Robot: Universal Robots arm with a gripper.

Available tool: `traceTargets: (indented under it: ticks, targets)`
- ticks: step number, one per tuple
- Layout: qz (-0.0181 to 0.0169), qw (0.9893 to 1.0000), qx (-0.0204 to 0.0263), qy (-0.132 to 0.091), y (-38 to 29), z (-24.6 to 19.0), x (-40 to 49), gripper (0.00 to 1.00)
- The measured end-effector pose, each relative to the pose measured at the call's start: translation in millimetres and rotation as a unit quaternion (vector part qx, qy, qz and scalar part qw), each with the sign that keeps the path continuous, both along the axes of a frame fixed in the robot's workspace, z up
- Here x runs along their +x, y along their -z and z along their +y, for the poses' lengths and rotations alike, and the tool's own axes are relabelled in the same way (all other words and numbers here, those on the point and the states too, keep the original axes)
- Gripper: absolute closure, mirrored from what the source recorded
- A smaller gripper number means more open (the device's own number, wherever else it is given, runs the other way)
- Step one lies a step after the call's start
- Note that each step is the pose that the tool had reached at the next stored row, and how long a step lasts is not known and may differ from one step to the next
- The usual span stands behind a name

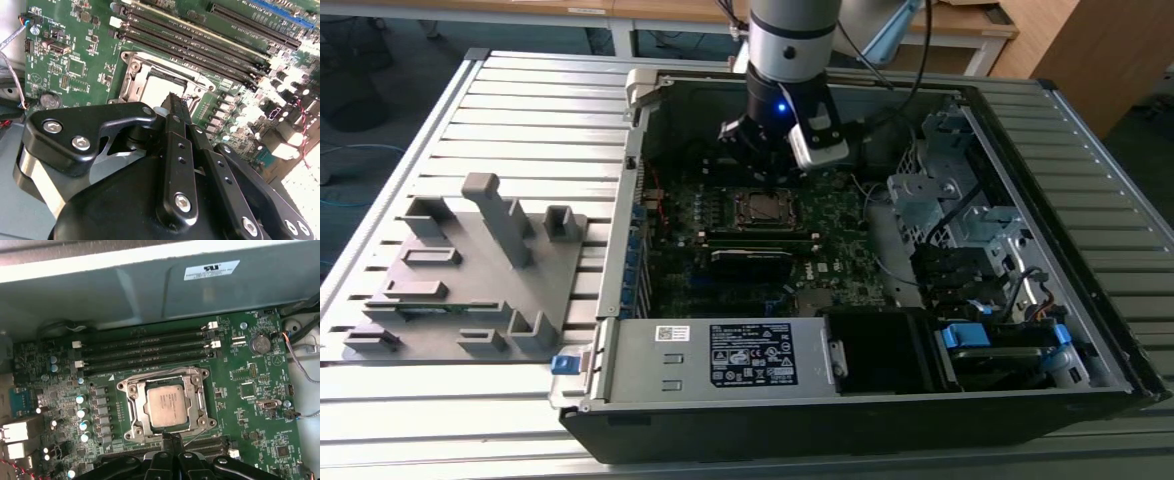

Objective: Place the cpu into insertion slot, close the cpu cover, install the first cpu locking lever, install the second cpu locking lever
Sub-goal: 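Install the second cpu locking lever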

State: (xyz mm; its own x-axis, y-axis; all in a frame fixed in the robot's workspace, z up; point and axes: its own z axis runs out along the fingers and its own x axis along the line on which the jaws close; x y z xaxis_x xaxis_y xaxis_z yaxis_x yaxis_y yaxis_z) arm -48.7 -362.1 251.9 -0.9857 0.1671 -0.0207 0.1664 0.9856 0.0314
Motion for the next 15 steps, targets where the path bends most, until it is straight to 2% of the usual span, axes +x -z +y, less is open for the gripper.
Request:
traceTargets:
  ticks: [10,15]
  targets:
    - [0.0000,1.0000,0.0000,0.000,0.2,-10.4,0.1,0.89]
    - [-0.0001,1.0000,-0.0003,-0.001,2.1,-12.5,0.0,0.89]
